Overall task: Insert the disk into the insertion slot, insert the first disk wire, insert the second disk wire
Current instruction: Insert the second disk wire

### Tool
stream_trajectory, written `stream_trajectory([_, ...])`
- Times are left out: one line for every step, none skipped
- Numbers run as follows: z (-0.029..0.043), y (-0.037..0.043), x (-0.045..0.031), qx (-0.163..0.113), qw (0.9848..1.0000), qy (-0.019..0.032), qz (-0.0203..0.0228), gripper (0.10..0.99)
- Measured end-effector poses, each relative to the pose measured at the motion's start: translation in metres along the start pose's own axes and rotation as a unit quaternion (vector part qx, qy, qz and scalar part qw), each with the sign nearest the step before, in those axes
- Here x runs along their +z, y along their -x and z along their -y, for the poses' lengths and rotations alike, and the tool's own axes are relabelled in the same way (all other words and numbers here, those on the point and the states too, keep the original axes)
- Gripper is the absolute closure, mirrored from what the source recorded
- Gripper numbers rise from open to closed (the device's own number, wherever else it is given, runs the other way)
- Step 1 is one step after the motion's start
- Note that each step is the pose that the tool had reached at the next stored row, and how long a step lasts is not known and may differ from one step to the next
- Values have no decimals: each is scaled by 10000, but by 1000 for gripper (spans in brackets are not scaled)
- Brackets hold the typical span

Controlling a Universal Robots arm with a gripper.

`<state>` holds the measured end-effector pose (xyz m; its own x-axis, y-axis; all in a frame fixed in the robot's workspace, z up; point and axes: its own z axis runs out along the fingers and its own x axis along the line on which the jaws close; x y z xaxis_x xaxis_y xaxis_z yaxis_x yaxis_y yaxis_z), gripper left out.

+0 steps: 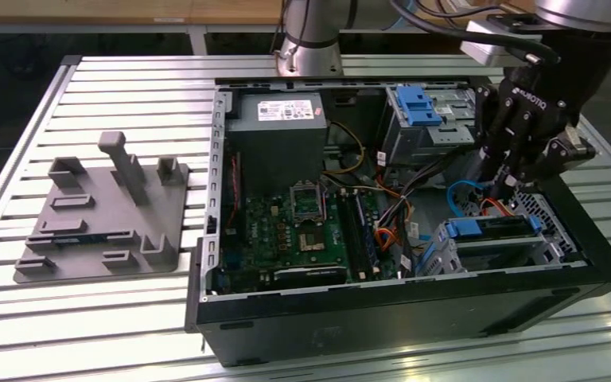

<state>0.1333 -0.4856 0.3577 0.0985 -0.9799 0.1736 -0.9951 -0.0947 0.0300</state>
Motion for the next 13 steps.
stream_trajectory([0, 0, 2, -6, 10000, 1, -20, 729])
stream_trajectory([0, 1, 2, -17, 10000, 1, -46, 729])
stream_trajectory([0, 1, 3, -34, 10000, 1, -77, 729])
stream_trajectory([0, 2, 5, -48, 9999, 1, -99, 729])
stream_trajectory([0, 4, 5, -58, 9999, 0, -113, 729])
stream_trajectory([0, 6, 6, -61, 9999, -1, -116, 729])
stream_trajectory([0, 10, 7, -65, 9999, -4, -116, 729])
stream_trajectory([1, 13, 11, -70, 9999, -7, -116, 729])
stream_trajectory([1, 16, 16, -74, 9999, -9, -118, 729])
stream_trajectory([1, 19, 22, -78, 9999, -12, -121, 729])
stream_trajectory([2, 22, 27, -83, 9999, -15, -124, 729])
stream_trajectory([0, 27, 30, -86, 9999, -19, -125, 729])
stream_trajectory([-6, 37, 29, -88, 9999, -25, -129, 729])
